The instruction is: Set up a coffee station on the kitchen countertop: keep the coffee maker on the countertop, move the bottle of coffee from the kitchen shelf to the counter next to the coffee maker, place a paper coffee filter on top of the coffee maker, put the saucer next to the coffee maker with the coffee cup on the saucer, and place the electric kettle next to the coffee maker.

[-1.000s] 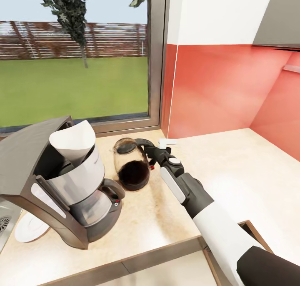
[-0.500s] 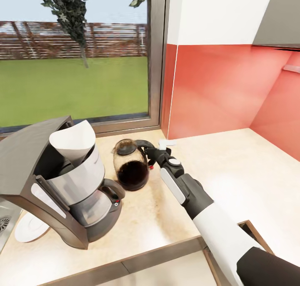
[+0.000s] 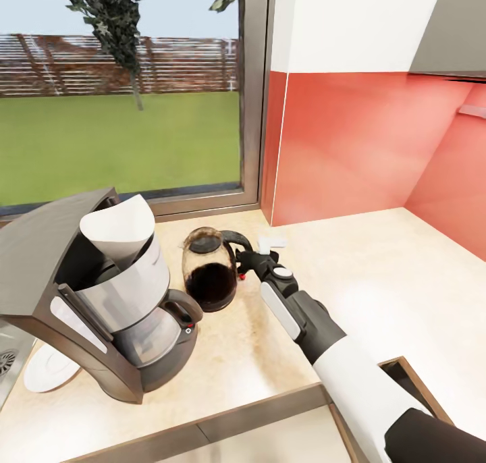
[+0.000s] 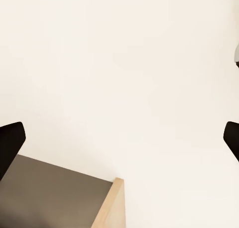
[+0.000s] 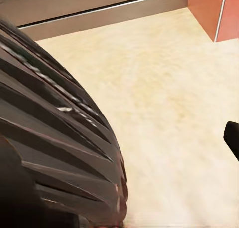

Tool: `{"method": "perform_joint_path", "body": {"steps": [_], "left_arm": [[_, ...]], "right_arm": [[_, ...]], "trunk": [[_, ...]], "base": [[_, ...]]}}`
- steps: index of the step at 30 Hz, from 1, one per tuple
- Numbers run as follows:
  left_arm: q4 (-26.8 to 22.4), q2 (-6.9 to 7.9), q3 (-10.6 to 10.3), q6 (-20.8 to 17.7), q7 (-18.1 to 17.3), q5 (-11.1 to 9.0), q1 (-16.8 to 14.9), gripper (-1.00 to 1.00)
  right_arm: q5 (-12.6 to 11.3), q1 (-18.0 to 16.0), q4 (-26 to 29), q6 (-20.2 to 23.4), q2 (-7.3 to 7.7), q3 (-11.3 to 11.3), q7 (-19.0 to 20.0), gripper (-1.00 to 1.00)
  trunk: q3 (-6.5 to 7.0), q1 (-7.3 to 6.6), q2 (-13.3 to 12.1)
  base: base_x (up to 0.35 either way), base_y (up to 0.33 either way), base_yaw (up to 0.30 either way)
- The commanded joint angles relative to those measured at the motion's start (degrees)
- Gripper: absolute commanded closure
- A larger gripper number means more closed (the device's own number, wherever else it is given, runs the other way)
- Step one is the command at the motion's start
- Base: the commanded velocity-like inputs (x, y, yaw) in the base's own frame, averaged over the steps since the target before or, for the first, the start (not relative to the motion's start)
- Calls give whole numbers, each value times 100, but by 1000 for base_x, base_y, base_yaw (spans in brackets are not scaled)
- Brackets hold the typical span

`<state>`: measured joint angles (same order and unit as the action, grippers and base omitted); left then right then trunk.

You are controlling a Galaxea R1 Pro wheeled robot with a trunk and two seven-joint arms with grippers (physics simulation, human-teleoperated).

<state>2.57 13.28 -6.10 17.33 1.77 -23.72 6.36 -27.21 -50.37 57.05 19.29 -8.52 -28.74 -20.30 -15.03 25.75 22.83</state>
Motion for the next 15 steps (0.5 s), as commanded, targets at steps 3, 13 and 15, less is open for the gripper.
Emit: {"method": "perform_joint_path", "body": {"steps": [3,13,15], "left_arm": [[6,-1,-49,25,16,-25,-3,-100],[6,-1,-55,25,16,-24,-3,-100],[6,-1,-57,25,16,-22,-3,-100]], "right_arm": [[-74,12,-104,4,1,-18,-39,-100],[-74,18,-218,-2,-1,-18,-36,-100],[-74,19,-219,-3,1,-18,-36,-100]], "trunk": [[-9,3,10],[-9,3,10],[-9,3,10]], "base": [[0,0,0],[0,0,0],[0,0,0]]}}
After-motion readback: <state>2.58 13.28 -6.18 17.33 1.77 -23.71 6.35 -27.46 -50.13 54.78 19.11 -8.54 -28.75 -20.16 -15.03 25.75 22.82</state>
